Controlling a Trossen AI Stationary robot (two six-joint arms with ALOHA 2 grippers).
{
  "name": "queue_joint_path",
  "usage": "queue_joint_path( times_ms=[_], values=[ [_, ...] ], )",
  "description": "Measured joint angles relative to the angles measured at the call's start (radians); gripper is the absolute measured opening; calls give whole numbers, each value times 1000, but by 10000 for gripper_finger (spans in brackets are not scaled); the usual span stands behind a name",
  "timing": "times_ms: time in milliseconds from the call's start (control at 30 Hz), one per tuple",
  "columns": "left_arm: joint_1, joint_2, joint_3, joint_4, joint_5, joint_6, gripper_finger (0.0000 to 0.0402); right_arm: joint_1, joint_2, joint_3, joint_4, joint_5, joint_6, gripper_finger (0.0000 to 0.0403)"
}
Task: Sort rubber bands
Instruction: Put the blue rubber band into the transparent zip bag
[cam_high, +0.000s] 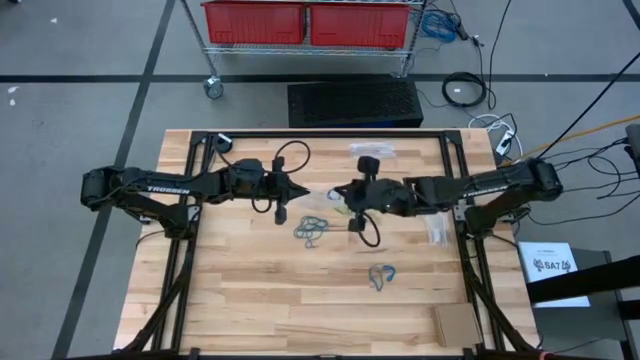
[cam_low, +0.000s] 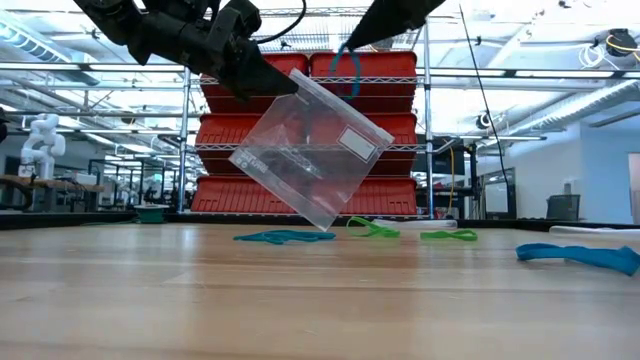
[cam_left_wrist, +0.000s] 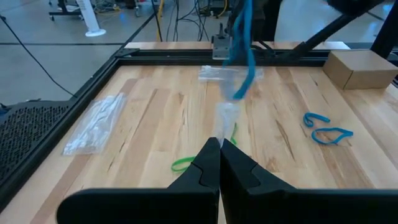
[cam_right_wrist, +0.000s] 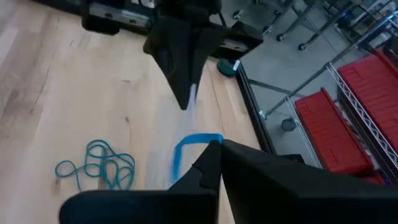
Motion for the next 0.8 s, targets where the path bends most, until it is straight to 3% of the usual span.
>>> queue_joint_path(
  times_ms=[467,667,800],
  values=[
    [0,0,0,2,0,0,0,-22,108,0,54,-8,-13,0],
    [0,0,0,7,0,0,0,-55,116,0,54,-81,45,3],
    [0,0,0,7,0,0,0,-77,116,0,54,-155,76,30]
  ],
)
